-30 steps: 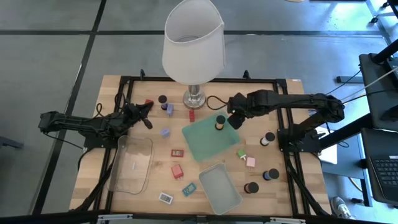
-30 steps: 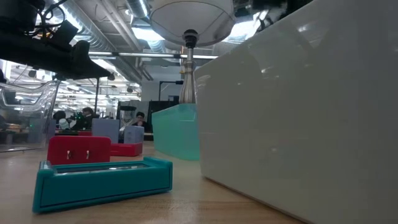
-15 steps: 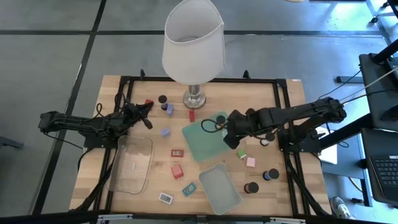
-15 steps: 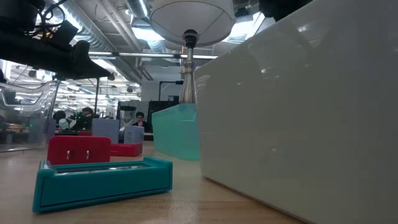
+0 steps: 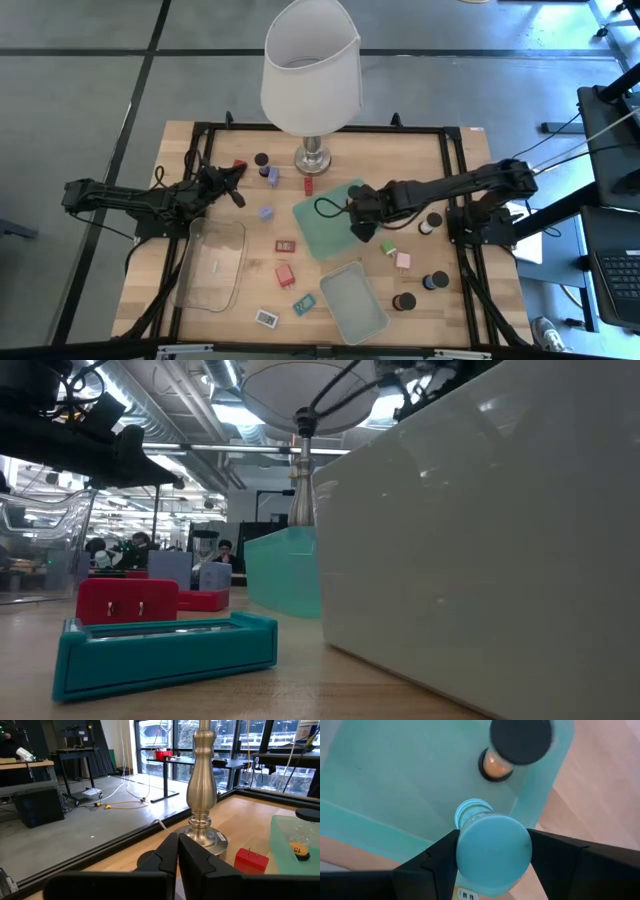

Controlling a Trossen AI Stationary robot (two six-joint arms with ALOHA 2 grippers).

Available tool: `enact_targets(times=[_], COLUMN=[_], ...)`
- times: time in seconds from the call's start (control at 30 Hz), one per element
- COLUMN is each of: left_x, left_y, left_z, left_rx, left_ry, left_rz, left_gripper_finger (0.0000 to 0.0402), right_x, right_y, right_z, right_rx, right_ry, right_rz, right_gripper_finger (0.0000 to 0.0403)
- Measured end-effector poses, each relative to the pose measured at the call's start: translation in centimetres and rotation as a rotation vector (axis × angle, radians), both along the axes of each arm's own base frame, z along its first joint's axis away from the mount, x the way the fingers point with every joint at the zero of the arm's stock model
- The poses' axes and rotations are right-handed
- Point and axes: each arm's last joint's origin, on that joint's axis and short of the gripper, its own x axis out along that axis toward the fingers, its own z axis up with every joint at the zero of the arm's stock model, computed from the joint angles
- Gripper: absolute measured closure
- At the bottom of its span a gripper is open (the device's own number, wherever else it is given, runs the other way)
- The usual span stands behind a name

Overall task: Pick & Place Office items
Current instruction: Put the light blue hourglass into the green bin, then put the white hourglass into the green bin

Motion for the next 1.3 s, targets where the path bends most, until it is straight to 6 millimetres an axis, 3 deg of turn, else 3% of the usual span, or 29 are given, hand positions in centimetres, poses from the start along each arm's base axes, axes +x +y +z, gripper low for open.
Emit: enact_targets(times=[0.2, 0.4, 0.83, 1.13, 1.3], left_x=[0.0, 0.0, 0.0, 0.0, 0.0], left_y=[0.0, 0.0, 0.0, 0.0, 0.0], left_z=[0.0, 0.0, 0.0, 0.0, 0.0], left_rx=[0.000, 0.000, 0.000, 0.000, 0.000], left_ry=[0.000, 0.000, 0.000, 0.000, 0.000], left_rz=[0.000, 0.000, 0.000, 0.000, 0.000], left_gripper_finger=[0.0393, 0.0390, 0.0389, 0.0393, 0.0394], right_x=[0.8, 0.9, 0.9, 1.5, 0.5], right_y=[-0.4, -0.7, -0.9, -1.0, 0.1], right_z=[-1.5, -1.7, -1.5, 3.3, 5.5], right_rx=[0.007, 0.005, -0.004, -0.074, -0.048], right_ry=[0.053, 0.059, 0.071, 0.089, 0.184], right_rz=[0.026, 0.023, 0.051, 0.148, 0.218], right_gripper_finger=[0.0194, 0.0187, 0.0102, 0.0088, 0.0088])
